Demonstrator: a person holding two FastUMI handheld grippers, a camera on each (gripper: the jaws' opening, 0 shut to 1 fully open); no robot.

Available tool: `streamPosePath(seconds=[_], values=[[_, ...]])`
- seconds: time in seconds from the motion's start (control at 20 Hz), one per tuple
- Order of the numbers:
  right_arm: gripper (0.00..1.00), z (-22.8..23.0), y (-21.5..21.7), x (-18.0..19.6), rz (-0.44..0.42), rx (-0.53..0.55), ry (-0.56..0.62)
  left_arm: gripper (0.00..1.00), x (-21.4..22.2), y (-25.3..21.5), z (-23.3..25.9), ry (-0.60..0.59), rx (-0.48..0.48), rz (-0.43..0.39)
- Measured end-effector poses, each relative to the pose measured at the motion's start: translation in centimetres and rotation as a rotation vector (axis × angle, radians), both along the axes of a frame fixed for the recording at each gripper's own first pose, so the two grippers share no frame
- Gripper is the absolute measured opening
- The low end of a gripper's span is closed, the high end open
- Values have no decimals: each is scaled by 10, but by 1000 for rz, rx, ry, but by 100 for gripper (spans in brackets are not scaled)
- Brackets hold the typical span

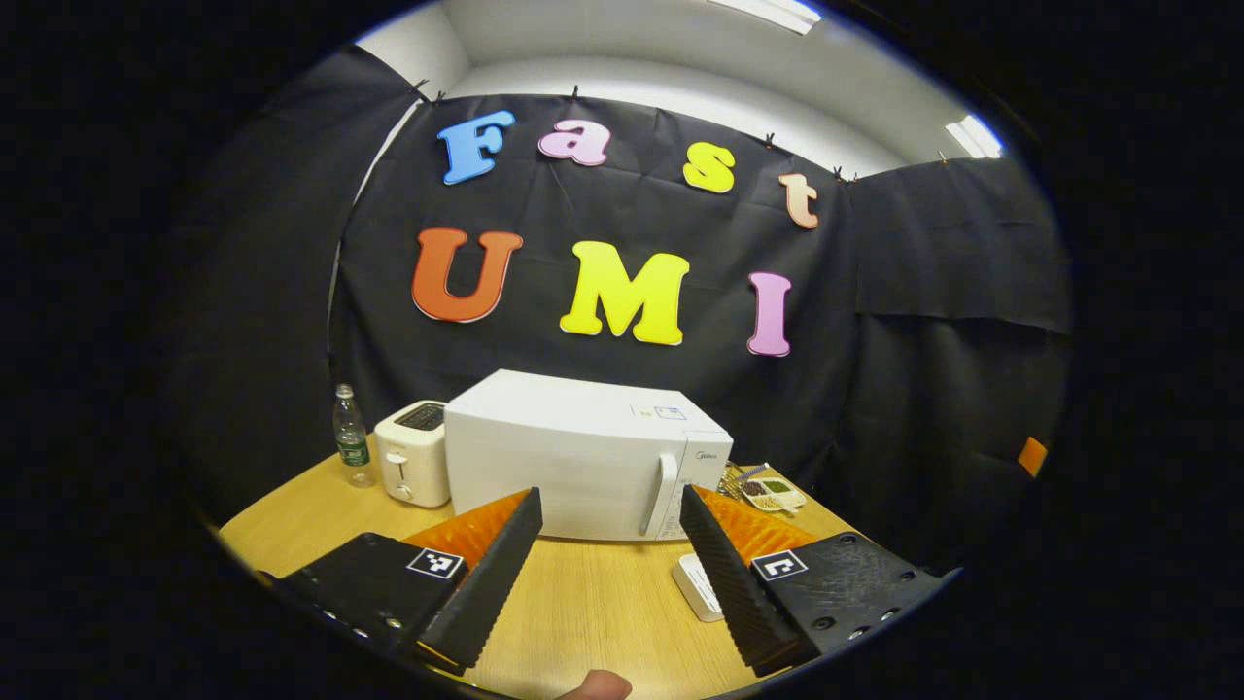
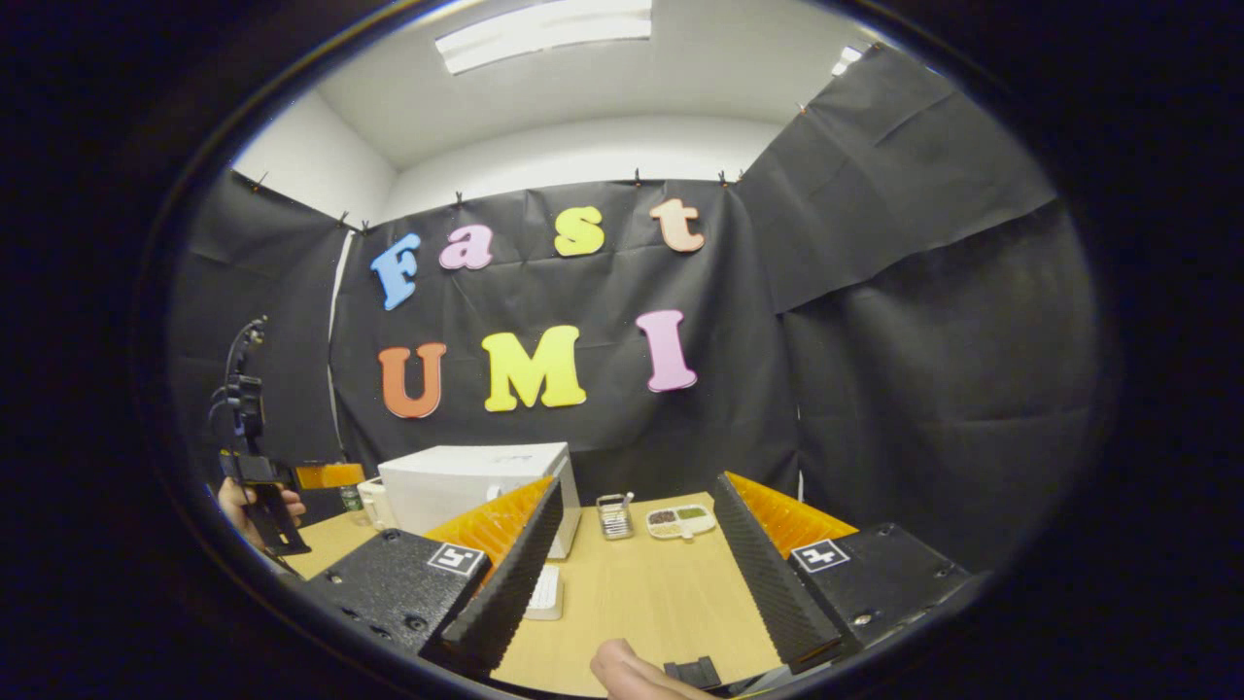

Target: Open the microwave oven with the left hand, put the food in, and close the microwave oven.

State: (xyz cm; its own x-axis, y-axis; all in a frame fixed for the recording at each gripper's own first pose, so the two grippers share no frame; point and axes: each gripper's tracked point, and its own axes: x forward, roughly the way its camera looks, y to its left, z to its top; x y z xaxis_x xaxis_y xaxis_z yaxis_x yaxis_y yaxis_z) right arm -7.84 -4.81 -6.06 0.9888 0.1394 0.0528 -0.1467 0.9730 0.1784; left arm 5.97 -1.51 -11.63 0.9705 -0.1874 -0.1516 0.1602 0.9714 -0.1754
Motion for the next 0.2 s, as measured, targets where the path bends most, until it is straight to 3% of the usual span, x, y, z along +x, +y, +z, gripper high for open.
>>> streamPosePath(seconds=[0.15, 0.2], values=[[99, 4, 3, 3, -1, -10, 4, 92, -31, 21, 35, -35, 15, 86], [88, 6, 3, 3, -7, -16, 5, 92, -40, 29, 48, -48, 26, 113]])
